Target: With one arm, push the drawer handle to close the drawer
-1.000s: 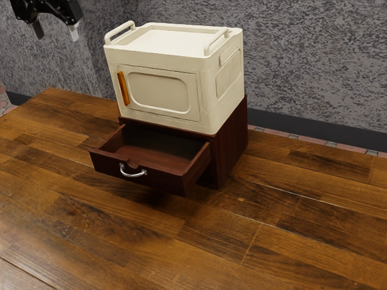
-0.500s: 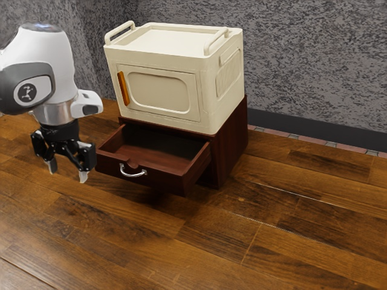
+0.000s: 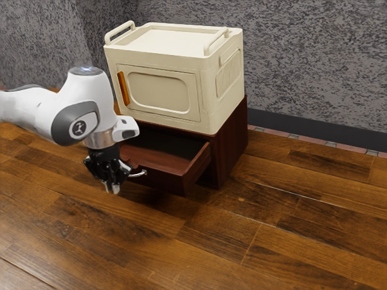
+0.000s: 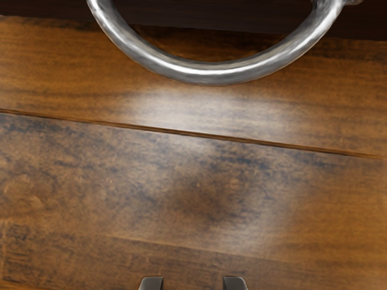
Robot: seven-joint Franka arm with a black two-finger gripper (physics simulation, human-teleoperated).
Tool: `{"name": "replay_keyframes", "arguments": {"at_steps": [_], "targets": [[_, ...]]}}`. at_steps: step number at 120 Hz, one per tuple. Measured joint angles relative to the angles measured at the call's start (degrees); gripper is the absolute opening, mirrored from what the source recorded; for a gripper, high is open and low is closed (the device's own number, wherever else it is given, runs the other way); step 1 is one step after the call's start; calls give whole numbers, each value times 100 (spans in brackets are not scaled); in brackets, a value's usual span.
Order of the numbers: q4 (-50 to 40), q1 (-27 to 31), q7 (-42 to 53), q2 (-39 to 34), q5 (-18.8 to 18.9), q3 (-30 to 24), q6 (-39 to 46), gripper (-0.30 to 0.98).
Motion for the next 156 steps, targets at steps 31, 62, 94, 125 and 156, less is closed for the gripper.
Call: {"name": "replay_keyframes", "arguments": {"at_steps": [31,62,94,125,156], "targets": [[405,-74,96,703,59,-6,573,-8],[726,-103,224,977,75,8,702,-9],[997,-9,431,1112,133,19,735,-9],[1213,35,598,1376,531,31,864,-11],[1400,94,852,1640,635,47,1331,-10]]}}
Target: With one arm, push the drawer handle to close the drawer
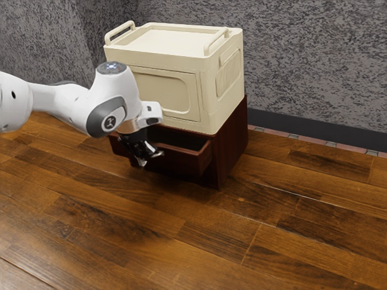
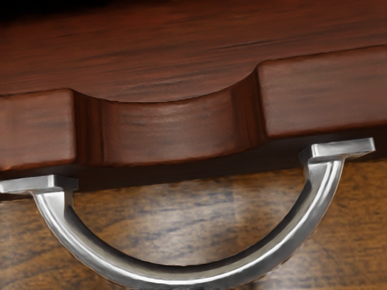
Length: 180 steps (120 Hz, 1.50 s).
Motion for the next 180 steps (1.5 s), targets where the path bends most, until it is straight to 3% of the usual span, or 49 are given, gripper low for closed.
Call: {"name": "replay_keyframes", "arguments": {"at_steps": [40,97,115,121,138,157,180], "targets": [[300,39,415,353,51,2,550,-10],[884,-6,762,836,156,2,711,-9],[1002,-9,793,952,157,12,713,-20],[958,-9,848,855,41,5,634,-1],[326,10,792,-48,-26,-113,218,-7],[-249,66,567,-1067,-233,-498,-610,25],[-249,-342,281,-1349,-473,-544,-1649,51]]}}
